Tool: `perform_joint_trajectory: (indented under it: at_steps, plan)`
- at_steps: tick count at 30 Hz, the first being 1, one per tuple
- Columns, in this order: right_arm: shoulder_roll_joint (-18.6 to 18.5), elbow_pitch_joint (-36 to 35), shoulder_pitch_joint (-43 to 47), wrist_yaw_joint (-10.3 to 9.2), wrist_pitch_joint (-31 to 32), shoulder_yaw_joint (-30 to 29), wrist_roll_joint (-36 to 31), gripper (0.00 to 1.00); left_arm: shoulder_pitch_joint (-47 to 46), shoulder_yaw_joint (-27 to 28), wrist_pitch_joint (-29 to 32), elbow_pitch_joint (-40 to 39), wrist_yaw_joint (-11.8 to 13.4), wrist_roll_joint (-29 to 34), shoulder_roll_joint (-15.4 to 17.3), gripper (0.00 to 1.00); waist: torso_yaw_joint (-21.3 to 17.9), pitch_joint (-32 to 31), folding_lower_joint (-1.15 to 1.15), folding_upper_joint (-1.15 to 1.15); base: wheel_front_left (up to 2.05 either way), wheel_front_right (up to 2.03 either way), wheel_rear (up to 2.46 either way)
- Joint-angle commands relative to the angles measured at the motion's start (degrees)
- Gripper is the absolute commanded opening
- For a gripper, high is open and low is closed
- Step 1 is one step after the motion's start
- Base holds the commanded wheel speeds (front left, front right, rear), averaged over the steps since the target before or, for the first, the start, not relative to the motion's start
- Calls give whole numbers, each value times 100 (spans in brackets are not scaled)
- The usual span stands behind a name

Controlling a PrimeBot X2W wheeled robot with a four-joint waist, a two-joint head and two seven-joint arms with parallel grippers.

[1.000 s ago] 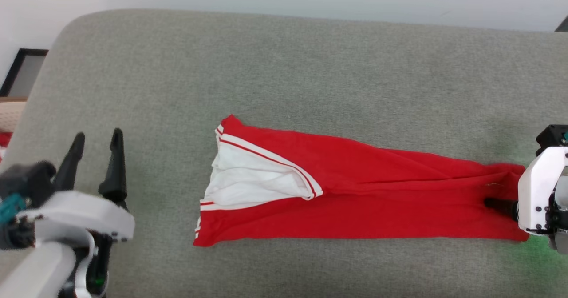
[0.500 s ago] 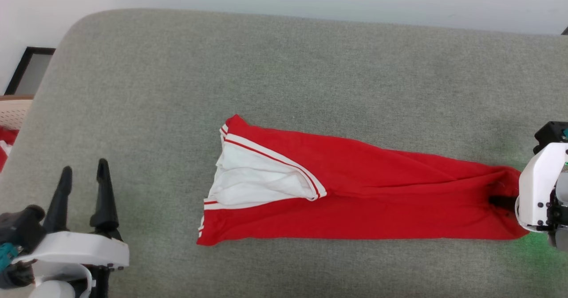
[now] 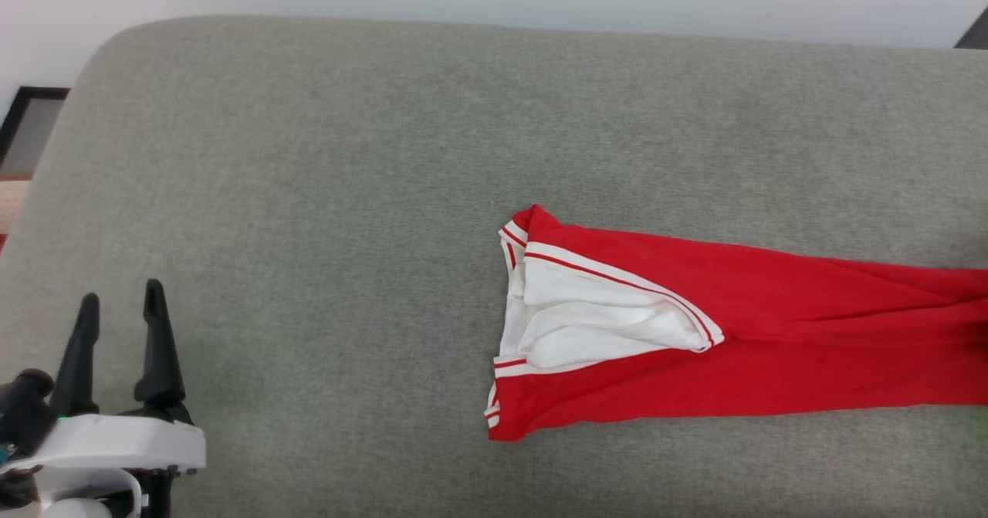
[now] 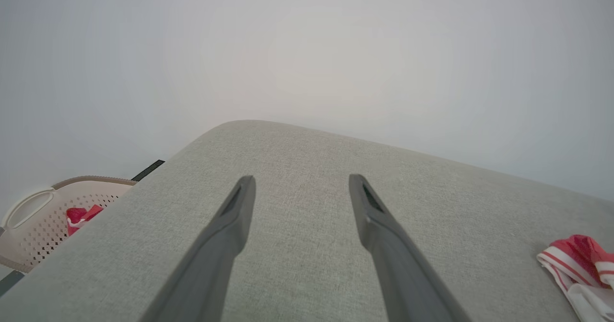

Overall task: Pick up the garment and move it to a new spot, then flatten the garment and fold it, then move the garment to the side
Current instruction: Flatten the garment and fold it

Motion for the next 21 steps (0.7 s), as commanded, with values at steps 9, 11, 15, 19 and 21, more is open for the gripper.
perform_joint_trajectory:
  at_steps: [9, 11, 15, 19, 21]
  plan:
    - [186, -876, -20, -10, 293, 308, 806, 0, 118, 273, -22, 56, -188, 151, -125, 100, -211, -120, 0, 0, 0, 0, 0]
    - [273, -1335, 73, -10, 444, 453, 1081, 0, 133, 297, -22, 69, -195, 179, -146, 100, -222, -161, 0, 0, 0, 0, 0]
    - [591, -2192, 179, -9, 657, 800, 1449, 0, 144, 286, -22, 100, -237, 232, -206, 100, -178, -240, 0, 0, 0, 0, 0]
    - [1006, -2651, 135, -9, 765, 1266, 1584, 0, 40, 155, -22, 179, -302, 275, -276, 100, -14, -303, 0, 0, 0, 0, 0]
    - [1225, -2704, 46, -10, 779, 1508, 1613, 0, -47, 71, -21, 247, -355, 296, -313, 100, 110, -327, 0, 0, 0, 0, 0]
